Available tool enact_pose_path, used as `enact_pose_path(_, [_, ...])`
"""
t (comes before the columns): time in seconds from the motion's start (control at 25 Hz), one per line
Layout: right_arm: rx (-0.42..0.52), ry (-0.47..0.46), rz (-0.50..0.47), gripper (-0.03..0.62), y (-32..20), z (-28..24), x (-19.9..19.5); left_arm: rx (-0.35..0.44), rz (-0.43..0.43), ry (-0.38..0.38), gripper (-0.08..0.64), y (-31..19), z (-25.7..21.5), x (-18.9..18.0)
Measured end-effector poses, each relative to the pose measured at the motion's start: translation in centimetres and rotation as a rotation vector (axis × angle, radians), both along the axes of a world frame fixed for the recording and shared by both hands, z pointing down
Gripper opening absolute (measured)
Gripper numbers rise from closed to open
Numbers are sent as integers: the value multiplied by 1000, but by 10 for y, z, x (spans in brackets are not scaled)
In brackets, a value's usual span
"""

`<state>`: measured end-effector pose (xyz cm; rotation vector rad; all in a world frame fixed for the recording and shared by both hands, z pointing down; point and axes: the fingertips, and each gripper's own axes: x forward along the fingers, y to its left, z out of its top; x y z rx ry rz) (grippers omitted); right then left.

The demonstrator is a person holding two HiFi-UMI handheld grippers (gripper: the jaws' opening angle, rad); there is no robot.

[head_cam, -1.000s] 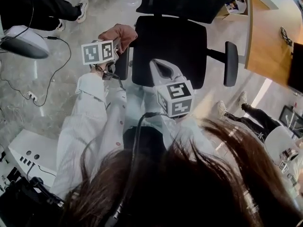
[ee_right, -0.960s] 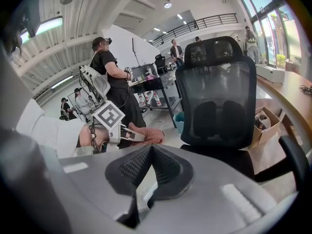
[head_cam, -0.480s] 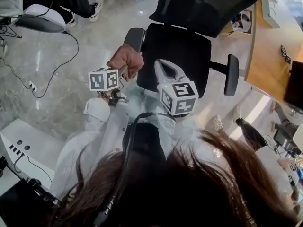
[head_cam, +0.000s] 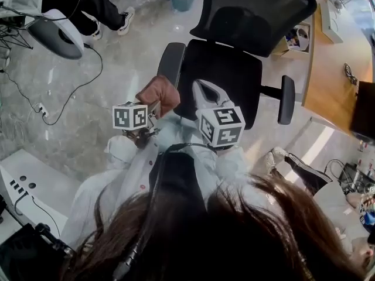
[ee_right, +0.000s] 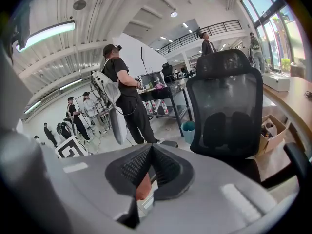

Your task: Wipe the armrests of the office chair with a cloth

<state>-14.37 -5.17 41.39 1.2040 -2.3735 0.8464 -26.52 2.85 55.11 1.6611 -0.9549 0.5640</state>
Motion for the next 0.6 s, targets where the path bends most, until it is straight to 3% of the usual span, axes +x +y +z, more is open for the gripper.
enact_pose_path(0.2, [-1,7,86,2,5,-3,8,162,73,1,41,-32,-52,9])
enact_pose_path(0.4, [10,20,181,2,-3,0,27,343,137,78,41,-82,-111,36])
enact_pose_path(0.6, [7,24,375,2,14,-4,81,420,277,133,41,-102,-141,82])
